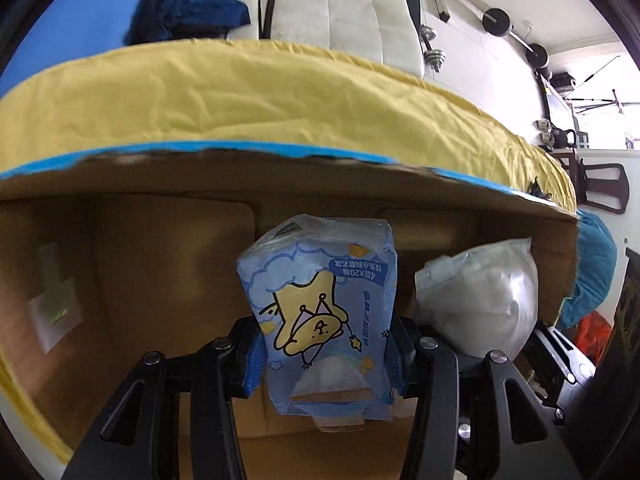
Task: Organize snacks
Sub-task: 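Carry both packs into the cardboard box and lower them with both tools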
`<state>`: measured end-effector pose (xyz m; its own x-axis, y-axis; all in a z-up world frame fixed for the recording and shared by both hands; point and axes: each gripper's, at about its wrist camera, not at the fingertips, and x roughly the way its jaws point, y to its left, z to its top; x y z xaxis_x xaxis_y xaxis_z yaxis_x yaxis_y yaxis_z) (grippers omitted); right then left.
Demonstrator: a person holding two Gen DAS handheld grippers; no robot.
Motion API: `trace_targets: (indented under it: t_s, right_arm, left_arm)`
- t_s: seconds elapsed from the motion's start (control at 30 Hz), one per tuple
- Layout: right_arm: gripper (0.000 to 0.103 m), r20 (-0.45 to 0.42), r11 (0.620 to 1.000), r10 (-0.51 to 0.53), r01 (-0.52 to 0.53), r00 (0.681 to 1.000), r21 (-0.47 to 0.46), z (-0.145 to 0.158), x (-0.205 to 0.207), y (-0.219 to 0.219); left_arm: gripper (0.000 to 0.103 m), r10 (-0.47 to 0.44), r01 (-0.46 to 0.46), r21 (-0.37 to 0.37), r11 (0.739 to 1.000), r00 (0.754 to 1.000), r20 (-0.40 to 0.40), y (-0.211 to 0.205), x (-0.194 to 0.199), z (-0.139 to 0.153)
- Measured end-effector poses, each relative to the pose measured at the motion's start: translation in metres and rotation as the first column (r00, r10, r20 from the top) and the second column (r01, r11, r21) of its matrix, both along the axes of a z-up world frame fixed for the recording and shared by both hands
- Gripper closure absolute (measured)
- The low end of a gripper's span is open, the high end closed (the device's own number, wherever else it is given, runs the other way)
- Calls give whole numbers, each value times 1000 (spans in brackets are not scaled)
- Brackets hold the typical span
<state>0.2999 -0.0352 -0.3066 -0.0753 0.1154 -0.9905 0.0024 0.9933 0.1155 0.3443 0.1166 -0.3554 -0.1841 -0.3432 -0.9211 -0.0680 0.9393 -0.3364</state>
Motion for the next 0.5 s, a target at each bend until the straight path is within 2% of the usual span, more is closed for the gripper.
trace_targets:
  t_s: [0.17,0.23,0.37,0.5]
  right_arm:
    - [30,-5,1000,-4,4,1000,-9,-18,7,-1]
    - [28,-17,1000,-4,4,1000,-3,-24,9,0]
    - [26,-31,1000,2,-2,1000,-2,-28,12,1]
    - [22,-20,1000,18,-18,1000,-23,-20,12,4]
  left_arm:
    - [54,-35,33,-36,999,998,-46,-4,0,-20]
    - [50,-40,37,-41,998,997,-66,-5,-2,-25]
    - [49,-52,52,-8,999,997,-65,-7,-5,-19]
    - [44,-60,61,23,998,996,-59,-6,-9,-11]
